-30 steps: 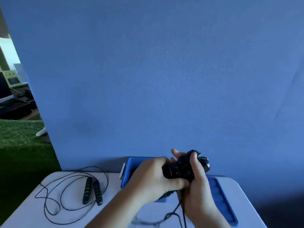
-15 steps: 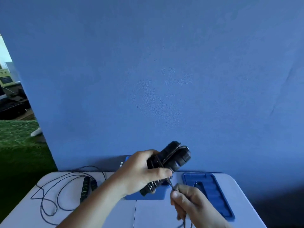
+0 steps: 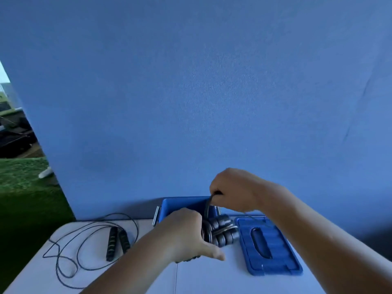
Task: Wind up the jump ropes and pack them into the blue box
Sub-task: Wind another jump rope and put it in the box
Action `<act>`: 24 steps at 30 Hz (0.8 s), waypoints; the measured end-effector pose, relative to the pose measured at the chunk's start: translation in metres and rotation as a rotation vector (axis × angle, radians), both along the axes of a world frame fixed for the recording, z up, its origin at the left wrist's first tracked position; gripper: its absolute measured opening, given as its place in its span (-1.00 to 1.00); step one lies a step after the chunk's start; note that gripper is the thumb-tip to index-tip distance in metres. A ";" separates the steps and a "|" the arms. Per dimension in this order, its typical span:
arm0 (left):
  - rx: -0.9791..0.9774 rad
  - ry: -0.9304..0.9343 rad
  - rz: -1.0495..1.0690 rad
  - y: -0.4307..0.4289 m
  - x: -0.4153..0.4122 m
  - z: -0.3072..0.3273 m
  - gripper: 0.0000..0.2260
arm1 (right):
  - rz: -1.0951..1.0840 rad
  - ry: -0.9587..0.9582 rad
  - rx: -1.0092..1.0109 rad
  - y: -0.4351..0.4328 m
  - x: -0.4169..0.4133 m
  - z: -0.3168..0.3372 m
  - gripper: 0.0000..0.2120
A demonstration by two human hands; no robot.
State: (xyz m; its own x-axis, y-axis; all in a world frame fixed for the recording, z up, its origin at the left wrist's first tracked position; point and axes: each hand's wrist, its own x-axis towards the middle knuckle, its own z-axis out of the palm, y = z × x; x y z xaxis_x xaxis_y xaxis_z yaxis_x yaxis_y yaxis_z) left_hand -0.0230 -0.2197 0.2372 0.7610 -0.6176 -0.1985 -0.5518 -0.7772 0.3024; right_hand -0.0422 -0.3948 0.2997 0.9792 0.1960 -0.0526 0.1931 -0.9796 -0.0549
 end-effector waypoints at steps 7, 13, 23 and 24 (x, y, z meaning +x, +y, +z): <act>-0.384 0.204 0.201 0.019 0.044 -0.005 -0.46 | -0.056 0.095 0.399 0.023 -0.047 0.004 -0.74; -0.673 0.538 0.098 0.028 0.054 0.009 -0.41 | -0.111 0.246 0.980 0.016 -0.085 -0.043 -0.76; -0.522 0.483 -0.237 0.018 0.020 0.030 -0.39 | -0.087 0.340 0.594 -0.011 -0.057 -0.067 -0.72; -0.458 0.449 -0.268 0.016 0.017 0.031 -0.43 | -0.095 0.324 0.560 -0.014 -0.047 -0.063 -0.76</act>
